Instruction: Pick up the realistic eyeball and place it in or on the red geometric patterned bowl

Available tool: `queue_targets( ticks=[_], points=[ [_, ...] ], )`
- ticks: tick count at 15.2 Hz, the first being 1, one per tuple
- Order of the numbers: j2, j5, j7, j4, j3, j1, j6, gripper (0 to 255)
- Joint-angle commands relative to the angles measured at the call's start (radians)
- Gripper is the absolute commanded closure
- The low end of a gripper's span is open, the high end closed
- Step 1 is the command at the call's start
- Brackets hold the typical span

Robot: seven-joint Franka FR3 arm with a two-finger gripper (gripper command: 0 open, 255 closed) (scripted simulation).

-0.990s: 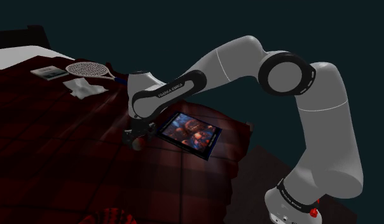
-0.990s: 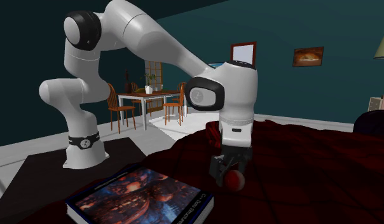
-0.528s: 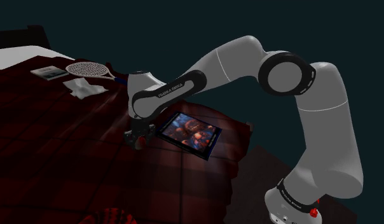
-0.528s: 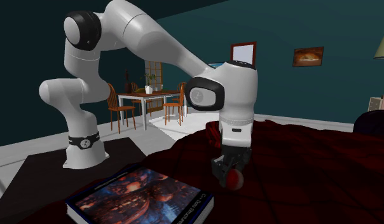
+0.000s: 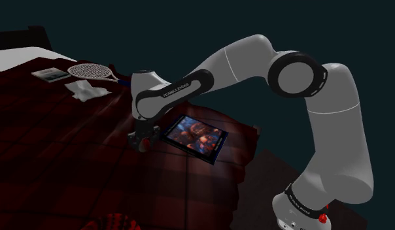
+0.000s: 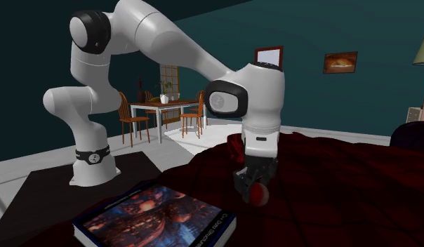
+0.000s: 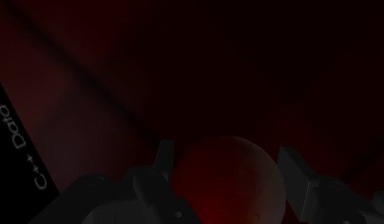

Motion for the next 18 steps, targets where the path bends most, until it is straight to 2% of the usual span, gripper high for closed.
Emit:
queue_targets(
  ticks=[1, 18],
  points=[
    [-0.015, 0.003, 0.001, 0.005, 0.003, -0.001, -0.019, 255],
    [-0.126, 0.028, 0.009, 0.069, 0.022, -0.014, -0.192, 255]
  ],
)
